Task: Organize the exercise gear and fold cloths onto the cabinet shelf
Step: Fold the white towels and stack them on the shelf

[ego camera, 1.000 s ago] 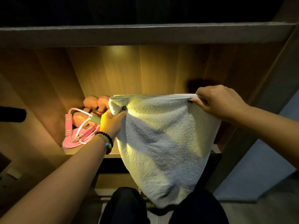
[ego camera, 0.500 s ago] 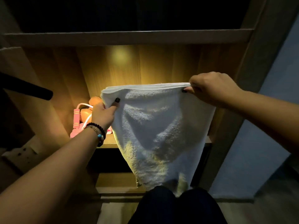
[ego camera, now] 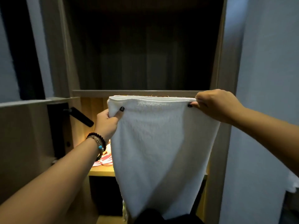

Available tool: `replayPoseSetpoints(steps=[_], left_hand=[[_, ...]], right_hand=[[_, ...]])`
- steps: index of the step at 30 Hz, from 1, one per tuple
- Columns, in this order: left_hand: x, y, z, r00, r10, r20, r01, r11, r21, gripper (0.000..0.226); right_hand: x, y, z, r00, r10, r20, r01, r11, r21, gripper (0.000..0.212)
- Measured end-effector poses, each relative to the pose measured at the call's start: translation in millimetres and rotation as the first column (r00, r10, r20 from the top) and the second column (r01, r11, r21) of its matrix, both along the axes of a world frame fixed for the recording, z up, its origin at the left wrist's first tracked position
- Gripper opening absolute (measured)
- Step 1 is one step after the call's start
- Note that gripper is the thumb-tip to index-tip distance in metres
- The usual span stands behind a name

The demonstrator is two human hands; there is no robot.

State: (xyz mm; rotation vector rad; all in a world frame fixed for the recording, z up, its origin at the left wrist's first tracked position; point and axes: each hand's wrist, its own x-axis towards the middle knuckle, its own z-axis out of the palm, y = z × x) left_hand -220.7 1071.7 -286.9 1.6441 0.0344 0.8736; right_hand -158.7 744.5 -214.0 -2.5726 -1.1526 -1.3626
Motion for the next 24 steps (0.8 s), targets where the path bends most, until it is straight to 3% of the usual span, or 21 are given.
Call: replayPoseSetpoints(steps=[5,10,15,20,24], left_hand=[[-46,-19,47,0.985,0.002,0.175,-0.011,0.999,0.049,0.024],[-102,-36,91,0.95,-0.053,0.306,0.008,0.989,0.147,0.027],[-124,-35,83,0.959,-0.121,0.255,0.08,0.983,0.165,0.02],[-89,-20,11,0.998,-0.066,0.017,0.064,0.994,0.085,0.013],[-53,-5,-67,0.969,0.028,-0.245,-0.015,0.998,0.053,0.034]], right_hand=[[-35,-21,39,0.987,0.037,0.157,-0.054,0.993,0.104,0.031],[-83,-46,75,0.946,0.174,0.275,-0.239,0.944,0.226,0.019],[-107,-60,61,0.918,0.395,-0.029,-0.354,0.851,0.388,0.026],[-69,-37,-8,0.878,0.365,-0.309,-0.211,0.876,0.433,0.025],[-25,-9,-88,0.803,0.288,-0.522,-0.054,0.907,0.417,0.015]])
